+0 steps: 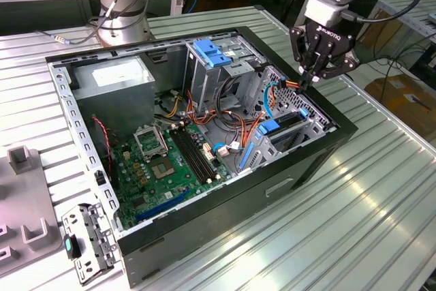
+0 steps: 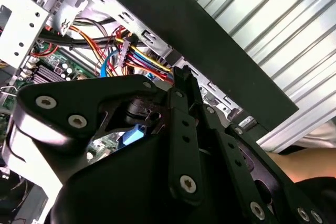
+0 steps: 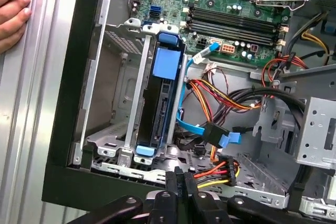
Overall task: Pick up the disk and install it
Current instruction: 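Insert the first disk wire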
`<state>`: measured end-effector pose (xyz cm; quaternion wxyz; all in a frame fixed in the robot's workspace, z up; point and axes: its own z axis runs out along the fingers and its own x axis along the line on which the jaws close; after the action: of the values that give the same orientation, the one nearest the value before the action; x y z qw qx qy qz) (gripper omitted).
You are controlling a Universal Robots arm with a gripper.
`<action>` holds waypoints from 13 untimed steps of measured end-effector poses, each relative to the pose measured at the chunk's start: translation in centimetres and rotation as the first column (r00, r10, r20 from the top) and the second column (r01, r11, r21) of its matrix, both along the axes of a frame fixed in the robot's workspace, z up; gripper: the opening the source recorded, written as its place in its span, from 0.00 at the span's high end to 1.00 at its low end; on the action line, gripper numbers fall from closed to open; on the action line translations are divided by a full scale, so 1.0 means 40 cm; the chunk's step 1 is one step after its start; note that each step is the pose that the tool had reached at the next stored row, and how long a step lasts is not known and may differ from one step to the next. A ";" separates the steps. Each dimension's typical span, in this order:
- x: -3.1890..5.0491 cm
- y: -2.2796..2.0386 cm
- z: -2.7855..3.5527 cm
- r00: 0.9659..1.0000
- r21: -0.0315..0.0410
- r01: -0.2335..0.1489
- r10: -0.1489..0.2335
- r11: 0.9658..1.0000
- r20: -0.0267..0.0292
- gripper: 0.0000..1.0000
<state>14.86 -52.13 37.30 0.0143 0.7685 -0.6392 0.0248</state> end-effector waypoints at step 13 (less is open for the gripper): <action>-0.010 0.000 -0.002 0.985 0.000 0.175 -0.175 0.985 0.000 0.83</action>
<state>14.48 -52.13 37.24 0.0165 0.7094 -0.7042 0.0234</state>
